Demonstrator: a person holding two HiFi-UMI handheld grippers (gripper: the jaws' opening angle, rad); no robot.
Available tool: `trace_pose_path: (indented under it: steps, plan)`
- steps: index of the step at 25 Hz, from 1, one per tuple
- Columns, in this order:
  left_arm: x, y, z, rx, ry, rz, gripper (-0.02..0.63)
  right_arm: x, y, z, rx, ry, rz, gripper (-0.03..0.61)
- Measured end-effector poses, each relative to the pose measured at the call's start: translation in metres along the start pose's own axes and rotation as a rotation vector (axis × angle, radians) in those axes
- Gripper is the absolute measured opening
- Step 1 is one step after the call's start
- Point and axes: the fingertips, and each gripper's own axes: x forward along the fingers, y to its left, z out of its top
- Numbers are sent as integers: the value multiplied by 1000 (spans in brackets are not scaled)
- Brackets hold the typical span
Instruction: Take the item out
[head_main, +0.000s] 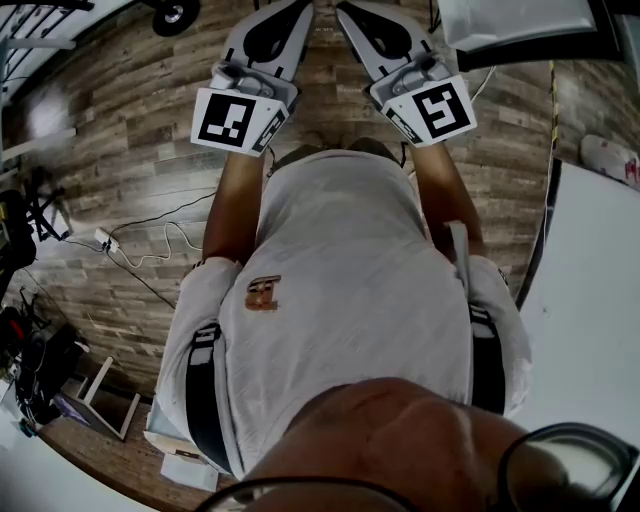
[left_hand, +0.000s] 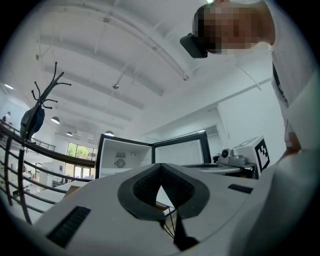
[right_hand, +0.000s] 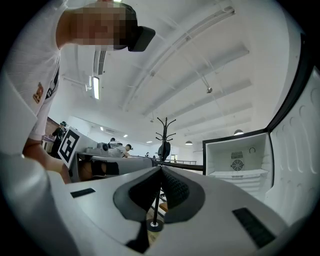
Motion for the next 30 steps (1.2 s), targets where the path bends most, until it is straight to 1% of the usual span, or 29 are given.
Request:
trace_pose_path:
  steps: [4,12,17,23,28,30]
  plan:
    - [-2,14,-5,16,-3,-23,18,15,7,-9,-10,9,-5,34]
    - [-17,39,-12,1,-8,-49,18,34,20,-20,-19,34,-39,34]
    - [-7,57,-14,-5,-12,-57,18,47,6,-23,-27,42,-62,34]
    - [13,80,-19,1,-6,-50,18,67,-18,-28,-41,50,-65,34]
    - [37,96,-28,17,11,-44,18,85,-45,-28,-51,6,-68,34]
    - [48,102,-30,23,16,-41,18,88,-56,-32,-61,23,-66,34]
